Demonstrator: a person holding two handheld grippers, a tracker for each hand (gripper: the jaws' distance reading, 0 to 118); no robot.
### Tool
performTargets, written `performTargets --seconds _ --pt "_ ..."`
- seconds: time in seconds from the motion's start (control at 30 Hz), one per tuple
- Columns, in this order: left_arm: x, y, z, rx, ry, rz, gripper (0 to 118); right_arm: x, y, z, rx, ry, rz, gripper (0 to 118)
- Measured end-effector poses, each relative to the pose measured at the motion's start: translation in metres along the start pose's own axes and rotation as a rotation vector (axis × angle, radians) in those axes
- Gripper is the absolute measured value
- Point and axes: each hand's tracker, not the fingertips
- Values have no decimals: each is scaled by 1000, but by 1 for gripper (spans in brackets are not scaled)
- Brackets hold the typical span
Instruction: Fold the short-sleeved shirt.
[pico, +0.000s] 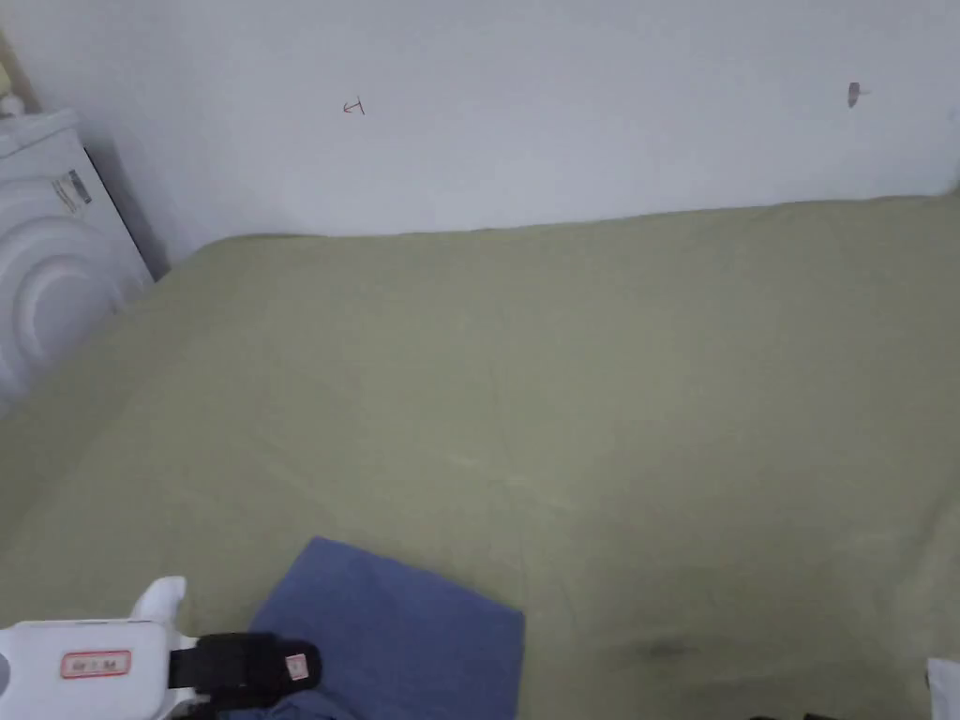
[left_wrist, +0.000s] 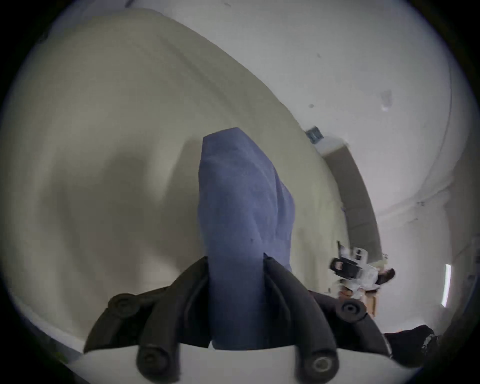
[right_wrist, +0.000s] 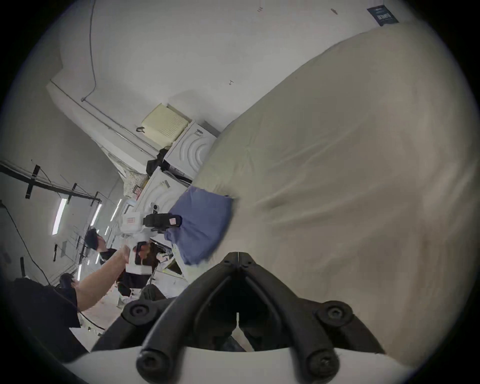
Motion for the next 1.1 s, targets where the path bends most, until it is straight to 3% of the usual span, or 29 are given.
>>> performTargets --seconds 0.2,0.3,0.37,0.4,0.43,0.47,0.5,0.6,0.8,0.93,1.03,1.1 --pt "-79 54 82 6 288 33 20 -26 -5 -9 -4 -10 -11 0" --pt "-101 59 98 23 379 60 20 -34 -8 -8 -9 -11 -13 0" --pt "-114 56 98 32 351 97 20 -40 -7 -7 -12 -31 6 0" --pt "-118 52 94 43 309 113 26 -42 -6 -7 -18 -36 16 0" --pt "-118 47 90 40 312 93 48 -44 -4 -6 -21 -46 23 0" --pt "-116 43 86 63 346 65 89 -46 -3 -5 -21 -48 27 0" --pt "-119 38 83 78 354 59 106 -48 -1 -4 -23 -46 35 0" --pt "-122 23 87 90 292 108 108 -55 1 3 -17 -37 53 0" --pt "-78 13 172 271 576 -37 108 -79 1 35 12 -37 133 0" --pt "25 -8 196 456 527 -242 107 -98 7 57 59 -115 236 0" --pt "113 -30 176 554 497 -368 106 -109 19 72 103 -150 254 0" --pt "157 -47 151 589 378 -445 93 -115 27 84 149 -162 282 0"
